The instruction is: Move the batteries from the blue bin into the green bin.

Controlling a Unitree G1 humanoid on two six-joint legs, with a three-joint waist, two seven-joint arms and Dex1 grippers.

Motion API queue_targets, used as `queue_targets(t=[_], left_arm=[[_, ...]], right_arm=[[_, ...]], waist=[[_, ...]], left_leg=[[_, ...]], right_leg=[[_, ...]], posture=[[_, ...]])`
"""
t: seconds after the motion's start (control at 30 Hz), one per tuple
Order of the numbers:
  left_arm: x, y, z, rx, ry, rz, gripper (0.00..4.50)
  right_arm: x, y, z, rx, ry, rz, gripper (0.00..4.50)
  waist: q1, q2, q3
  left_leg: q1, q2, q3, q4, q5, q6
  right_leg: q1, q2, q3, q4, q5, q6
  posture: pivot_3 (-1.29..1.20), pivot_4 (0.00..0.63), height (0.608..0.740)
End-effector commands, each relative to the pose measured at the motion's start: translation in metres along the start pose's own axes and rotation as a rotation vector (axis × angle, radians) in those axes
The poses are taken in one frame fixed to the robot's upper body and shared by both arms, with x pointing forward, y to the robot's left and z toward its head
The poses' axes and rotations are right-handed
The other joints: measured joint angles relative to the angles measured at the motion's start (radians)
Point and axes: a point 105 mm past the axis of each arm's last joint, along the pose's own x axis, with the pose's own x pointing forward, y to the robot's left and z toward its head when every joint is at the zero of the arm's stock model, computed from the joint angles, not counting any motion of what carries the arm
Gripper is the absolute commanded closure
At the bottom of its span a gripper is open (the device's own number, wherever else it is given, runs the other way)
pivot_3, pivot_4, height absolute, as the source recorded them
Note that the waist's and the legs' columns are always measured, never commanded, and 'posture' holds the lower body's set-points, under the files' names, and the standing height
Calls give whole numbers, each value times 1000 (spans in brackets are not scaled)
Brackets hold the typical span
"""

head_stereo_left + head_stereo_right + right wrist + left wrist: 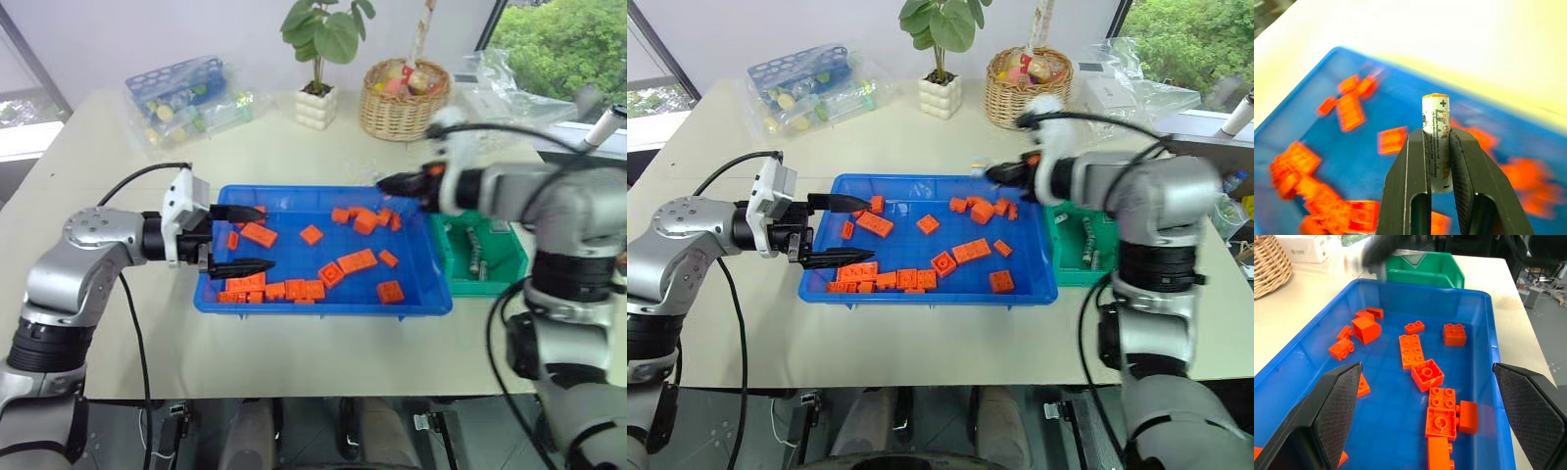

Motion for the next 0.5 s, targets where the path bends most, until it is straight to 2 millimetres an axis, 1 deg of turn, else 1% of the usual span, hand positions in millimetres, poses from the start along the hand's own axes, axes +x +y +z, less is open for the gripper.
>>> queue_targets(t=[0.03, 0.07, 0.1, 0.17, 0.2, 0.23, 0.3, 0.33, 0.47, 0.5], left_arm=[[-5, 2, 5, 26, -16, 6, 0], [-5, 3, 5, 23, -17, 10, 0], [-5, 4, 5, 21, -18, 13, 0], [-6, 5, 4, 17, -18, 17, 0], [-6, 6, 4, 15, -18, 18, 0], [-6, 6, 3, 12, -17, 21, 0], [-8, 8, 3, 7, -14, 33, 0], [-10, 9, 2, 3, -11, 46, 0], [-22, 14, -2, -9, 3, 96, 0], [-28, 16, -2, -14, 10, 121, 0]], right_arm=[[-35, -36, -21, -23, 34, -162, 4440], [-42, -44, -31, -26, 62, -202, 4440], [-44, -49, -39, -34, 78, -226, 4440], [-47, -58, -51, -51, 94, -275, 3421], [-48, -63, -55, -76, 97, -298, 3134], [-48, -68, -58, -114, 99, -328, 2699], [-49, -70, -59, -146, 77, -323, 1666], [-52, -71, -55, -162, 44, -302, 1164], [-68, -71, -41, -250, -44, -210, 1164], [-77, -71, -38, -298, -65, -161, 1164]], waist=[[4, 0, 0], [7, 0, 0], [9, 0, 0], [-1, 0, 0], [-7, 0, 0], [-9, 0, 0], [-9, 1, 0], [-9, 1, 0], [-4, 1, 0], [-1, 0, 0]], left_leg=[[0, 0, 0, 0, 0, 0], [0, 0, 0, -1, 0, 0], [0, -1, 0, -1, 0, 0], [0, 0, 1, 0, 0, 0], [0, 0, 1, 0, 0, 0], [1, 0, 1, 0, 0, 0], [1, 1, 1, 0, 0, 0], [1, 1, 1, 0, 0, 0], [1, 0, 1, 0, 0, 0], [0, 0, 1, 0, 0, 0]], right_leg=[[0, 0, 0, 0, 0, 0], [0, 0, 0, -1, 0, 0], [0, 0, 0, -1, 0, 0], [0, 0, 0, -1, 0, 0], [-1, 0, 1, 0, 0, 0], [-1, 0, 1, 0, 0, 0], [-1, 1, 1, 0, 0, 0], [-1, 1, 1, 0, 0, 0], [-1, 1, 1, 0, 0, 0], [0, 1, 1, 0, 0, 0]], posture=[[0, 150, 736], [0, 150, 736], [0, 150, 736], [0, 150, 736], [0, 150, 736], [0, 150, 736], [0, 150, 736], [0, 150, 736], [0, 150, 736], [0, 150, 736]])
